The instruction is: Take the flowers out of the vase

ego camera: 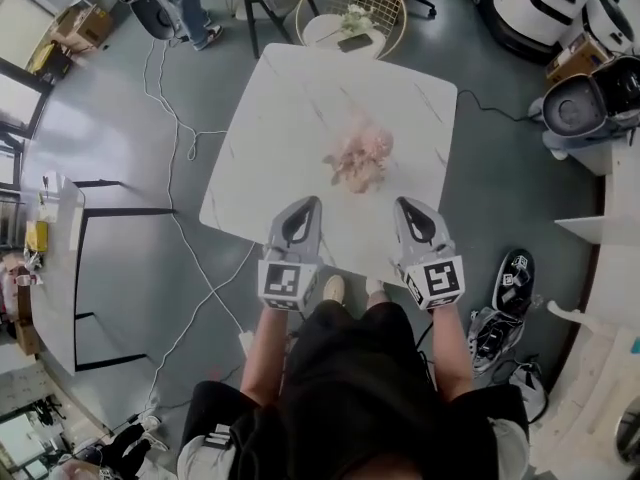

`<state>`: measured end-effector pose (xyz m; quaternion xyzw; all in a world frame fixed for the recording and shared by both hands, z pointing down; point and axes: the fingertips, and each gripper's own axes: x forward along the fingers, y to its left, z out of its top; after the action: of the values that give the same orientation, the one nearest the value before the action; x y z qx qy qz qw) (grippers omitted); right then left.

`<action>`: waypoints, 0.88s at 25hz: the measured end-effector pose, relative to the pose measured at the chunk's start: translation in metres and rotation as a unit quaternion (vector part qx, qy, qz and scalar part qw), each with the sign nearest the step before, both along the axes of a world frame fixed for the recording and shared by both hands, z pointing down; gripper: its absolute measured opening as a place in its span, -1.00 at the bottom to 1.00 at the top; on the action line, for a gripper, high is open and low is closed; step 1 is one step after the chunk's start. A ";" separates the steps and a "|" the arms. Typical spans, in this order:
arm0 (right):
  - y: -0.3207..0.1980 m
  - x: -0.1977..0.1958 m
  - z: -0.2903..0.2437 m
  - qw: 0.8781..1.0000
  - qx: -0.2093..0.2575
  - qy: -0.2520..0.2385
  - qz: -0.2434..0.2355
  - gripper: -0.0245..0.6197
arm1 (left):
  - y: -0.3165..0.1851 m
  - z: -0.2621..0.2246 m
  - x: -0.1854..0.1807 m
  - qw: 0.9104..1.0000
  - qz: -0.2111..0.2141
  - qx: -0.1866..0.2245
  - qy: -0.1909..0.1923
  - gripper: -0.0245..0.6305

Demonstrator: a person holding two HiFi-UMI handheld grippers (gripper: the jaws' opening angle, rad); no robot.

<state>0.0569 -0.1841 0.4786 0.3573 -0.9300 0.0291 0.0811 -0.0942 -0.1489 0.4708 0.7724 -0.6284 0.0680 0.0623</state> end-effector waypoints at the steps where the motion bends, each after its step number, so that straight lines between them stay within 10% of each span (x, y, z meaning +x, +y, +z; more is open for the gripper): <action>1: -0.002 -0.001 0.005 1.000 0.000 0.003 -0.008 -0.91 | -0.001 0.004 0.001 1.000 -0.004 -0.005 0.001 -0.90; 13: -0.028 -0.024 0.052 0.997 -0.028 0.006 -0.066 -0.82 | -0.019 0.044 -0.002 0.999 -0.029 -0.044 -0.004 -0.90; 22: -0.039 -0.040 0.056 0.995 -0.020 -0.003 -0.097 -0.30 | -0.026 0.055 -0.010 0.998 -0.039 -0.058 -0.005 -0.90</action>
<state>0.0169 -0.2226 0.5344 0.2634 -0.9598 0.0407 0.0882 -0.1038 -0.1747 0.5259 0.7422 -0.6531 0.1057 0.1064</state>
